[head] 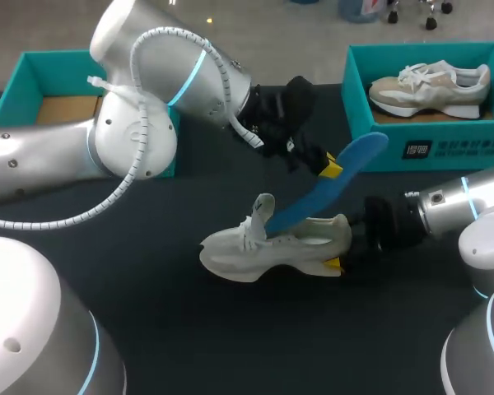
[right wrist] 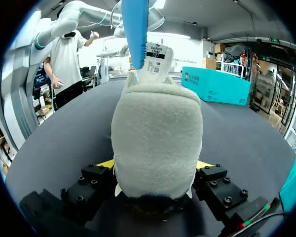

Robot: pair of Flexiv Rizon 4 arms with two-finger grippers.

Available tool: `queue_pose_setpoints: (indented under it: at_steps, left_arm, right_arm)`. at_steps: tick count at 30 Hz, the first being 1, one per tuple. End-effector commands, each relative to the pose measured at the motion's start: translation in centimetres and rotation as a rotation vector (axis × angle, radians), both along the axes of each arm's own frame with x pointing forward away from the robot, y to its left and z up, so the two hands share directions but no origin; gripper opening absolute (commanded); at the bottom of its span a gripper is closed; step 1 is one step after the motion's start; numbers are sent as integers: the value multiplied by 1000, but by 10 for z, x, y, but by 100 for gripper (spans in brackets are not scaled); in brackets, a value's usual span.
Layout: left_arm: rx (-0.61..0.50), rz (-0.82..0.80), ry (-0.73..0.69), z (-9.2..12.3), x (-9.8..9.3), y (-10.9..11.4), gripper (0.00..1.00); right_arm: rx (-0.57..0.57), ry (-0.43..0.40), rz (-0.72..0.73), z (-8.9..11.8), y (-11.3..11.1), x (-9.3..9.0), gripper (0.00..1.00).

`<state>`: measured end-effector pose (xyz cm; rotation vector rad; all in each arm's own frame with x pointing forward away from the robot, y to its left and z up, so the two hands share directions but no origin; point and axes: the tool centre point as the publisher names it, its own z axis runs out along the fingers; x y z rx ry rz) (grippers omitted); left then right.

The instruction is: Take the shoe out of the shoebox, open the shoe tongue, remove and reinsert the insole, then place the shoe into the shoebox

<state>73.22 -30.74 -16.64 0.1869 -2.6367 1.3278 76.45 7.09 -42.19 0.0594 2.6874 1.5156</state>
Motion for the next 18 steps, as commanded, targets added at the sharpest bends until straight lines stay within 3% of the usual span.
queue_pose_setpoints:
  at_steps: [1, 9, 18]
  left_arm:
    - [-68, 9, 45, 22, -4, 8, 0]
    - [-306, 38, 168, 80, -23, 12, 0]
    - [-442, -10, 313, 125, -45, 19, 0]
  right_arm:
    - [-4, 0, -1, -3, 1, 1, 0]
    - [-4, 0, -1, -3, 1, 1, 0]
    - [-4, 0, -1, -3, 1, 1, 0]
